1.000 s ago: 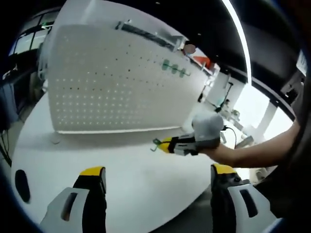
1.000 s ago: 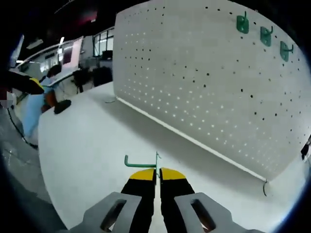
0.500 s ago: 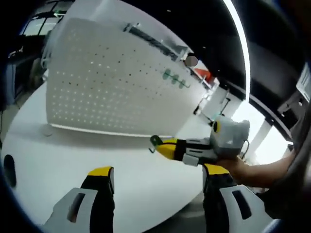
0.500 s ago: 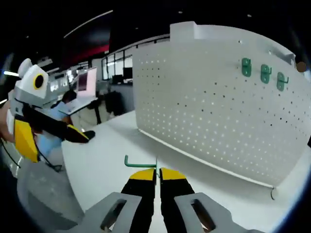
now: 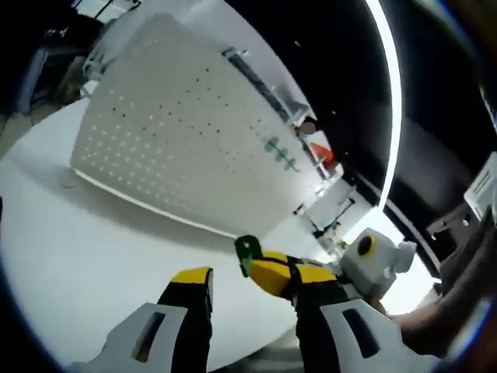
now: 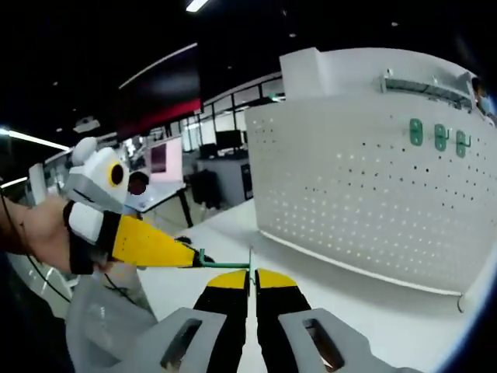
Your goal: Insert the hook assembly into the mounting plate slot until the hook locks in place.
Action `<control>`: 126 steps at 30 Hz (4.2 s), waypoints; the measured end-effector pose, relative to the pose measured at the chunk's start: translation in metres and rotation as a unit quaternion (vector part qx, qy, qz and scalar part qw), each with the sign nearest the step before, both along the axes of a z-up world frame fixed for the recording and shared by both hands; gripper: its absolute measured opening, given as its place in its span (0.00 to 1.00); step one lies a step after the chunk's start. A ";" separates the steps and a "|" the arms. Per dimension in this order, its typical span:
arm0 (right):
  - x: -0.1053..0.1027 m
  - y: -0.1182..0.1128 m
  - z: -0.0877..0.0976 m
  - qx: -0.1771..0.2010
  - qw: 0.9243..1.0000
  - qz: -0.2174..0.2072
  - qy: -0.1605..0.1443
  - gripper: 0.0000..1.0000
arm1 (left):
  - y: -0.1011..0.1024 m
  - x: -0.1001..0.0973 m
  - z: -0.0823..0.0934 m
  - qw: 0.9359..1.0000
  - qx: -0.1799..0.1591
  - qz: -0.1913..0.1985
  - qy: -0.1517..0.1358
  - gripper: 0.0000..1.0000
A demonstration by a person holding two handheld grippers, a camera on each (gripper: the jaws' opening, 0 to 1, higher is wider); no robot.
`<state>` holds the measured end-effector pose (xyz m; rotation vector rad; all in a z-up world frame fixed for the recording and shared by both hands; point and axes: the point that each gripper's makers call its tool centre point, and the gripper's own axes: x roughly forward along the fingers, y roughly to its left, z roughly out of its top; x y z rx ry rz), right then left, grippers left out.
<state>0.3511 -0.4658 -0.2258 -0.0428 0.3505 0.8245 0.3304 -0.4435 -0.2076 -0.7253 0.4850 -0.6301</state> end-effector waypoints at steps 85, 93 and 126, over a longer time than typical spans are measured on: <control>-0.021 -0.066 -0.007 0.003 0.999 -0.031 0.025 0.08 | 0.028 0.068 0.032 0.972 0.208 0.049 -0.098 0.03; -0.023 -0.077 -0.012 0.005 0.998 -0.045 0.037 0.08 | 0.055 0.117 0.058 0.947 0.259 0.111 -0.154 0.03; -0.018 -0.105 -0.028 0.009 0.995 -0.080 0.059 0.07 | 0.079 0.247 0.115 0.874 0.385 0.212 -0.205 0.03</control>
